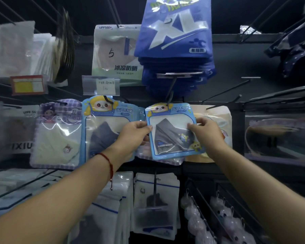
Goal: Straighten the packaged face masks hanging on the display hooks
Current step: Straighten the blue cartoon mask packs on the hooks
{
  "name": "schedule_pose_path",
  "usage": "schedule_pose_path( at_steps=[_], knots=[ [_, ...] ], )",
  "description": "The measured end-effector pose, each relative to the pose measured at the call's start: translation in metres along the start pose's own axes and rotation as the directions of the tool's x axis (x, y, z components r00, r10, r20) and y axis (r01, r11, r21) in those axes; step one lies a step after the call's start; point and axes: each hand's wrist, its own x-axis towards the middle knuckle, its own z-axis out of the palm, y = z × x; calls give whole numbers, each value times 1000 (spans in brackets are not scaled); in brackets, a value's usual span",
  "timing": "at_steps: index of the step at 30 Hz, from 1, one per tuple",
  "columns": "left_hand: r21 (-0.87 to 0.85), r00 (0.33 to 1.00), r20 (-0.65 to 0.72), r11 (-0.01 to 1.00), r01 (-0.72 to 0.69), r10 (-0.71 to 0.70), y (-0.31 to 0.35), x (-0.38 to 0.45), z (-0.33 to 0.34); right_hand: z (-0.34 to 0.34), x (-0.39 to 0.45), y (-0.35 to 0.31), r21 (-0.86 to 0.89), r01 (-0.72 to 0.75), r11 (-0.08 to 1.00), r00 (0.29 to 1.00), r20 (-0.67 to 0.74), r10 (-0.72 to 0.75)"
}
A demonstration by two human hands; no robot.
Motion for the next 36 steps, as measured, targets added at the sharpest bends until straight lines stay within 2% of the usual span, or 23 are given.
schedule_pose_path(
  at_steps=[2,5,8,12,17,22,28,32,36],
  knots=[
    [-36,999,48,999,11,-9,5,-5,-1,-6,-5,-6,-61,25,998,999,-21,-26],
    [-44,996,90,999,6,-2,10,-12,-7,-15,-13,-14,78,-13,997,998,70,8],
    [-55,993,119,998,-21,27,18,-22,-14,-23,-25,-21,139,-28,990,986,168,4],
    [-62,986,143,995,-81,89,31,-36,-25,-32,-42,-31,204,-42,978,973,229,-6],
    [19,955,230,980,-196,186,48,-51,-38,-37,-64,-55,344,-30,939,956,284,-74],
    [22,921,279,958,-287,270,65,-57,-44,-36,-71,-79,429,28,903,976,183,-117],
    [2,925,334,981,-195,183,76,-53,-53,-31,-77,-83,482,129,867,964,143,-223],
    [-27,921,340,981,-192,189,82,-50,-54,-26,-77,-85,525,156,837,961,116,-252],
    [-45,937,276,977,-210,214,84,-49,-54,-21,-81,-82,462,130,877,961,159,-226]
  ],
)
